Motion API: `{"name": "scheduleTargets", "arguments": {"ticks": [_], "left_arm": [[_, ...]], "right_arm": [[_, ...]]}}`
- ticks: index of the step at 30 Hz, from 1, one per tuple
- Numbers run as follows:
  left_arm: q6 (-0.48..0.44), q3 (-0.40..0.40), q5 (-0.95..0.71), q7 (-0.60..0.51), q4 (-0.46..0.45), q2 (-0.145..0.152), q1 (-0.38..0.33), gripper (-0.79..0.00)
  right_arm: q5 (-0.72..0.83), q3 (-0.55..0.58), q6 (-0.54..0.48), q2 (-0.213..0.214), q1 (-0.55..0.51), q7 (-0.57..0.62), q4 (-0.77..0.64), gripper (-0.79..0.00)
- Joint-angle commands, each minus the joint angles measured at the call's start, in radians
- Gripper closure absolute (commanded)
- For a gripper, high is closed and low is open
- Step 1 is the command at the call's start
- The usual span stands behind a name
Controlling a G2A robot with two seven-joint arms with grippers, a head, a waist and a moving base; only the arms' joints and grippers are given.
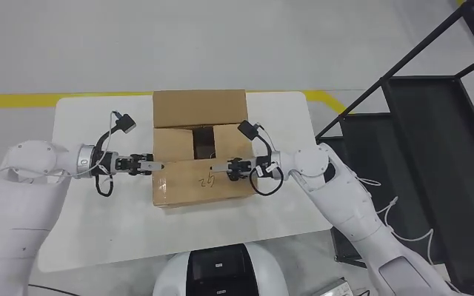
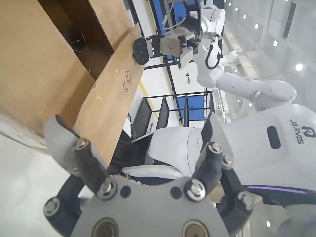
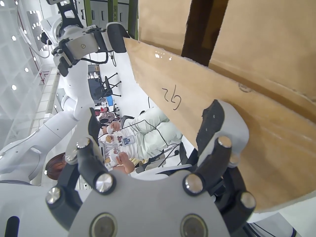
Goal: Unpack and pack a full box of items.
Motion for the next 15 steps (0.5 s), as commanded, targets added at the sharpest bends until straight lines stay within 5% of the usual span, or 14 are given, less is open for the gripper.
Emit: {"name": "scheduleTargets", "arguments": {"ticks": [1, 7, 15], "left_arm": [[-0.004, -0.014, -0.019, 0.004, -0.022, 0.006, 0.014, -0.785], [0.019, 0.001, -0.055, -0.019, -0.076, 0.02, 0.036, -0.785], [0.0, 0.101, 0.025, 0.0, 0.005, 0.012, -0.026, -0.785]], "right_arm": [[-0.001, -0.006, 0.007, -0.001, 0.005, -0.008, 0.003, -0.785], [-0.007, -0.028, 0.021, -0.006, 0.02, -0.034, 0.018, -0.785], [0.023, 0.007, 0.003, -0.003, 0.022, -0.07, 0.027, -0.785]]}}
